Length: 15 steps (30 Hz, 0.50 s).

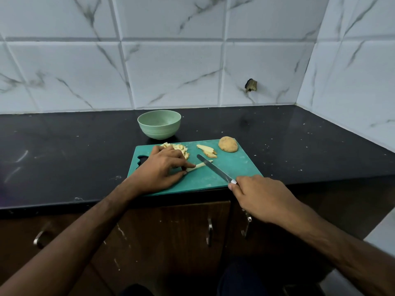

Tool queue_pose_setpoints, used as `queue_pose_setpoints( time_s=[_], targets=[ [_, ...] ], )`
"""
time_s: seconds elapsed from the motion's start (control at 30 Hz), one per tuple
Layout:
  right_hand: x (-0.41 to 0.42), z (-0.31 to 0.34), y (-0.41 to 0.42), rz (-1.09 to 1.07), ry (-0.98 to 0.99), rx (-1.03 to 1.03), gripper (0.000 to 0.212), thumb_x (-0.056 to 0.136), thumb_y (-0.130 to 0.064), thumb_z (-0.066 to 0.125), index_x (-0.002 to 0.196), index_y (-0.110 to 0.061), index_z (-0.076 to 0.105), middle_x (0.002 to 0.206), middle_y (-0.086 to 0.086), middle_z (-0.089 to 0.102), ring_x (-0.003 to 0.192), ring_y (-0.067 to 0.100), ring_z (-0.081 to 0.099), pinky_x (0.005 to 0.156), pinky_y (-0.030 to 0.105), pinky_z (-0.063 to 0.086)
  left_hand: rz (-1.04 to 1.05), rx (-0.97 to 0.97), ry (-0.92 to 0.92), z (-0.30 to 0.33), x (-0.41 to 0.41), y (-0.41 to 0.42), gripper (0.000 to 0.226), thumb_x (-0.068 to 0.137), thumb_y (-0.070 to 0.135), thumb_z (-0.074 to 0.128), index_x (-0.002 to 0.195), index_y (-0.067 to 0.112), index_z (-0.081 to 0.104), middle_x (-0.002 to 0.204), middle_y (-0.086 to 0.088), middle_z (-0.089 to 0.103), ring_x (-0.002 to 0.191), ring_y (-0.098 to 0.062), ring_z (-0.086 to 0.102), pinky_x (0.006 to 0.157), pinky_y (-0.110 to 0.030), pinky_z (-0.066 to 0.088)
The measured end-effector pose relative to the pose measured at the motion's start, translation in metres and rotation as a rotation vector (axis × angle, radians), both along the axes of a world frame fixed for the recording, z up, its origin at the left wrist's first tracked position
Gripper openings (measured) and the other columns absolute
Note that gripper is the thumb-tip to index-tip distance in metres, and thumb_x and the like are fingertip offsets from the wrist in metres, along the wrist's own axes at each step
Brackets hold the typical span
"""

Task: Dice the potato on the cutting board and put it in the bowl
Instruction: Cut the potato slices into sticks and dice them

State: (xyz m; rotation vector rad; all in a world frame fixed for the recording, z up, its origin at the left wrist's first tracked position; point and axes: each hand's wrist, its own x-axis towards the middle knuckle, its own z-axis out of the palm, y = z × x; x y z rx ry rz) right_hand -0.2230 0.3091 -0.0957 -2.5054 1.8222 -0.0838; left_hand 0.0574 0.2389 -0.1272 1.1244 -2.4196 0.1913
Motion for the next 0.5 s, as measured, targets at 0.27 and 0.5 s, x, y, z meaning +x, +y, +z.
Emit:
queue_pose_setpoints(
  time_s=[0.27, 0.5],
  targets=[
    [0.004, -0.005, -0.005, -0.003, 0.02, -0.013, 0.038, 0.109, -0.049, 0.026, 0.089, -0.027, 0.049, 0.079, -0.008, 0.054, 0.068, 0.007, 0.053, 0.059, 0.032, 0.037, 0.003, 0.014, 0.001, 0.0, 0.0, 0.002, 0.037, 0.095, 0.047, 0.047, 0.12, 0.035, 0.072, 0.092, 0.018, 0.058, 0.095, -0.007, 0.054, 0.083, -0.044, 0.039],
    [-0.002, 0.004, -0.009, -0.014, -0.006, -0.04, 0.038, 0.108, -0.051, 0.025, 0.091, -0.028, 0.049, 0.081, -0.007, 0.056, 0.07, 0.008, 0.056, 0.06, 0.029, 0.044, -0.011, 0.004, 0.008, 0.0, 0.0, 0.002, 0.037, 0.094, 0.043, 0.048, 0.121, 0.034, 0.072, 0.091, 0.021, 0.054, 0.094, -0.007, 0.053, 0.079, -0.046, 0.039]
  ],
)
